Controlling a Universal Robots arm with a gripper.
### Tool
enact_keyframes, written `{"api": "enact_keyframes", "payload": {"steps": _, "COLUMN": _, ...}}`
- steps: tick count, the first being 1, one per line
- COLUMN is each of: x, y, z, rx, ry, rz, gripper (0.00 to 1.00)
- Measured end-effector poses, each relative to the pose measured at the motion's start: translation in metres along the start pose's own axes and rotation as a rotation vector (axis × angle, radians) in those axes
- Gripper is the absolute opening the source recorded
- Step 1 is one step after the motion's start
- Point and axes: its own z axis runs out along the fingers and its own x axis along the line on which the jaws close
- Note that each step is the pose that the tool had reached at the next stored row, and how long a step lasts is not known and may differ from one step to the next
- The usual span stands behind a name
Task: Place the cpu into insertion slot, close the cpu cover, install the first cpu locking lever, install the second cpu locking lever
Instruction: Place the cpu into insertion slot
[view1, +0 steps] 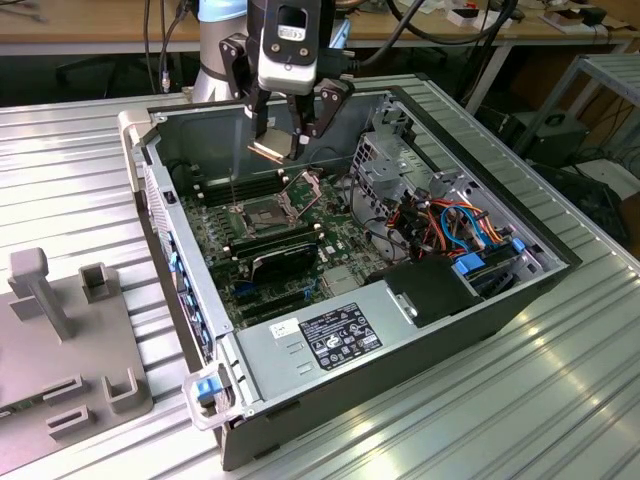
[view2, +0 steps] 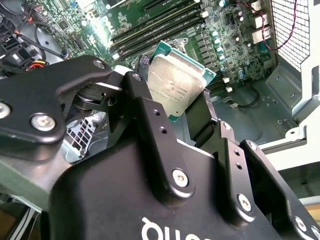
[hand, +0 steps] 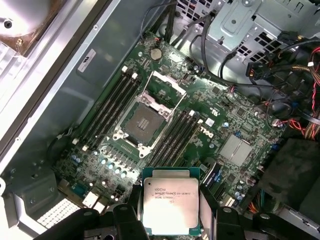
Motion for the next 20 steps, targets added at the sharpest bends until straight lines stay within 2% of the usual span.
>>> {"api": "enact_keyframes", "payload": {"steps": 6, "x": 0.0003, "y": 0.0004, "z": 0.0, "rx": 0.0008, "ry": -0.0013, "rz": 0.03, "gripper": 0.55}}
{"api": "enact_keyframes", "payload": {"steps": 13, "x": 0.0003, "y": 0.0008, "z": 0.0001, "rx": 0.0022, "ry": -0.0042, "rz": 0.093, "gripper": 0.55}}
{"api": "enact_keyframes", "payload": {"steps": 20, "x": 0.0008, "y": 0.0012, "z": 0.0001, "rx": 0.0033, "ry": -0.0063, "rz": 0.138, "gripper": 0.55}}
